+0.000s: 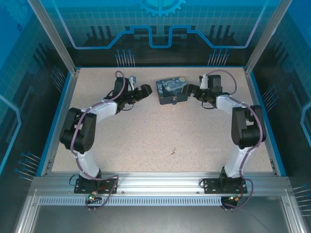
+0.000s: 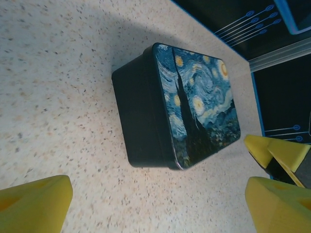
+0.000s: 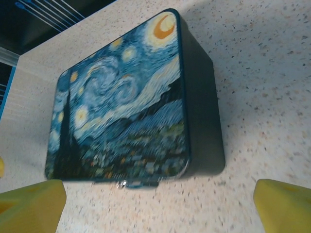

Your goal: Unlock the padlock with the key

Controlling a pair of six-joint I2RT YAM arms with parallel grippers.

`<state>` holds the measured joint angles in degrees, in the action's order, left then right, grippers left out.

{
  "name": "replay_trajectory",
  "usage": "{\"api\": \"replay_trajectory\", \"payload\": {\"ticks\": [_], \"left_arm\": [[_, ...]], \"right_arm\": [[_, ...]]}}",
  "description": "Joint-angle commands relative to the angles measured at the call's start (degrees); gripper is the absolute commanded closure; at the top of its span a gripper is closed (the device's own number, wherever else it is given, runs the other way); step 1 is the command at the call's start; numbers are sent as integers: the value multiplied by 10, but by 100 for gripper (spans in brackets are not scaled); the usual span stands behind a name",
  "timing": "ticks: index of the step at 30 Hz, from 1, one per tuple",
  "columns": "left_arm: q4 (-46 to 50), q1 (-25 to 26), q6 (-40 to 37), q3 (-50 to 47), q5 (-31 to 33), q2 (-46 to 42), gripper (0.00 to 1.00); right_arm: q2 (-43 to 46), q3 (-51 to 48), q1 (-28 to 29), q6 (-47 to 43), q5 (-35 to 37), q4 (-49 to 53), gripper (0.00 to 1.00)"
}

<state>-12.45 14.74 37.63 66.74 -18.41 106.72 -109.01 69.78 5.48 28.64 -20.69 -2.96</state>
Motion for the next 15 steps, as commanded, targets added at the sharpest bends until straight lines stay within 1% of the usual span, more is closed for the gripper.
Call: {"api": "replay_trajectory", "payload": {"ticks": [1, 6, 9, 15], "left_arm": [[5, 18, 12, 63, -22, 44, 7], [27, 31, 13, 148, -35, 121, 9], [46, 37, 12, 197, -46, 159, 10], [81, 43, 2, 258, -54, 205, 10]], "right_arm": [[-43, 42, -1, 35, -27, -25, 0], [-91, 90, 6, 34, -32, -14, 1], [-113, 117, 11, 28, -40, -7, 4], [-134, 146, 21, 8, -44, 3, 5]]}}
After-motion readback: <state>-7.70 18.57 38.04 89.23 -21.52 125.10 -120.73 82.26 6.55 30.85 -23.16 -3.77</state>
